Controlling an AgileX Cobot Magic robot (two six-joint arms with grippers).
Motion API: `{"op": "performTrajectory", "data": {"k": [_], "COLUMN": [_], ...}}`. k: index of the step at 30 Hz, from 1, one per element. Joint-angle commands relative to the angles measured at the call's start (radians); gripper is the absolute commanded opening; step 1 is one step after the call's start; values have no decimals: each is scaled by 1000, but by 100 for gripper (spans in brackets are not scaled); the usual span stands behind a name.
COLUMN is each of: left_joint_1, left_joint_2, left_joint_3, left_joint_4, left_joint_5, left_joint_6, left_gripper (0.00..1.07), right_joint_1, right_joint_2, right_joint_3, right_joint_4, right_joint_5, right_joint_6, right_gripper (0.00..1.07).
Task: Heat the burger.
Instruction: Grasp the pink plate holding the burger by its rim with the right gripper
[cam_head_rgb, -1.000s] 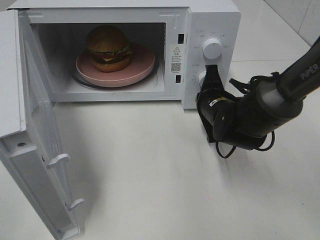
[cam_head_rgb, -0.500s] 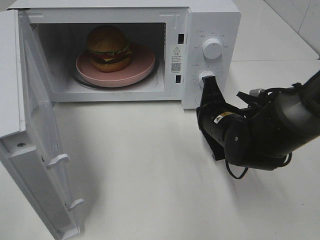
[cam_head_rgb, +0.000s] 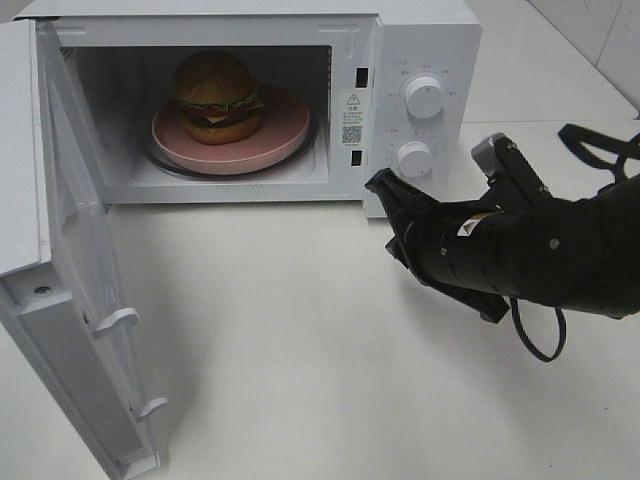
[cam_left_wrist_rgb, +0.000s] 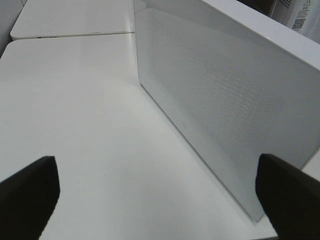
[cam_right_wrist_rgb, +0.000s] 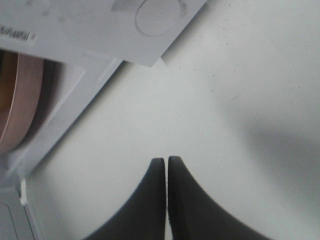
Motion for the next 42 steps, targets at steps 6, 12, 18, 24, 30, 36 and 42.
{"op": "performTrajectory", "data": {"k": [6,12,18,24,30,36,42], "left_joint_1": [3,3,3,3,3,3,3], "left_joint_2": [-17,-17,-17,-17,-17,-17,-17], "left_joint_3": [-1,-1,-1,-1,-1,-1,-1], "left_joint_4": [-5,-5,-5,-5,-5,-5,-5], "left_joint_5": [-8,-8,-8,-8,-8,-8,-8], "left_joint_6": [-3,-3,-3,-3,-3,-3,-3], "left_gripper": [100,100,100,100,100,100,100], "right_joint_1": [2,2,2,2,2,2,2], "right_joint_2": [-113,-144,-145,-145,-145,-145,-145], "right_joint_3": [-2,-55,-146,-269,-340,-378,-403], "right_joint_4": [-28,-134,-377,-604,-714,-748,-834], "right_joint_5": [261,533,819,1143,1256,1281,1277], "right_joint_6": [-390,-492,-517,-589,-755,-926,-1374], "right_gripper": [3,4,5,5,6,7,12]}}
